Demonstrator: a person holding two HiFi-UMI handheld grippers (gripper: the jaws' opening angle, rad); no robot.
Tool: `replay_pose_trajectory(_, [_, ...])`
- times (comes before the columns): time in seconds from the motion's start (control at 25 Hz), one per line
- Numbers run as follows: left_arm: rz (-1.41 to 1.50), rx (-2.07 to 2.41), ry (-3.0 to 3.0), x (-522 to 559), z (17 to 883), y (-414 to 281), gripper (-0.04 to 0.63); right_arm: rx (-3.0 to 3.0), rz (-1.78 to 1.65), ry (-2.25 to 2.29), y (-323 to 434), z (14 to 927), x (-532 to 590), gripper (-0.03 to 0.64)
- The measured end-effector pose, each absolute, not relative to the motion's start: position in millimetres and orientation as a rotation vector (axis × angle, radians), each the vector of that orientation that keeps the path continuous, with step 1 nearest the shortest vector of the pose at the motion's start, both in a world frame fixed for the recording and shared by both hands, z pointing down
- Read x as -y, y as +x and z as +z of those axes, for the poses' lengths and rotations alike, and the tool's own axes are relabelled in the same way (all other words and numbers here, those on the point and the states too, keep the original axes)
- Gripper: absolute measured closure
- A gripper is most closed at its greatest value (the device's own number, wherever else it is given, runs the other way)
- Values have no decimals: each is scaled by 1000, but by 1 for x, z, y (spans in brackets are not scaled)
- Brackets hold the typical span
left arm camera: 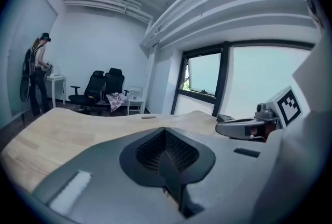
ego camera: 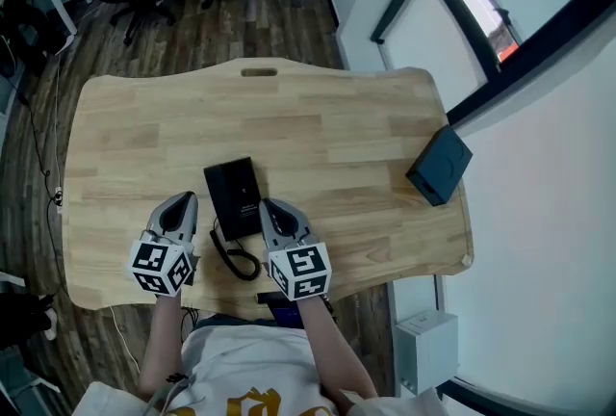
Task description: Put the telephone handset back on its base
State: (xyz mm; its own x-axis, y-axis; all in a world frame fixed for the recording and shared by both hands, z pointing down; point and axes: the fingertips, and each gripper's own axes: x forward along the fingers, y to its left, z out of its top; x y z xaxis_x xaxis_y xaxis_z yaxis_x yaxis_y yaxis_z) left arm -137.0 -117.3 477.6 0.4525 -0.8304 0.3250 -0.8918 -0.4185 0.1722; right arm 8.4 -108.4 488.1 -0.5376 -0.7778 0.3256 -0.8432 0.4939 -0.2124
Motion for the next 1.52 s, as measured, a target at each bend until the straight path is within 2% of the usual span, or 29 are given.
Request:
replay_pose_trajectory(0.24, [268, 1566, 2420, 96, 449, -129, 594, 2617, 375, 1429, -1, 451, 84, 611])
replay_pose_trajectory(0.68, [65, 1641, 2321, 44, 422, -110, 594, 2626, 173, 1370, 22, 417, 47, 611])
replay_pose_trajectory(1.52, [-11, 1699, 2275, -23, 410, -96, 594, 2649, 180, 1401, 60, 410, -14, 612])
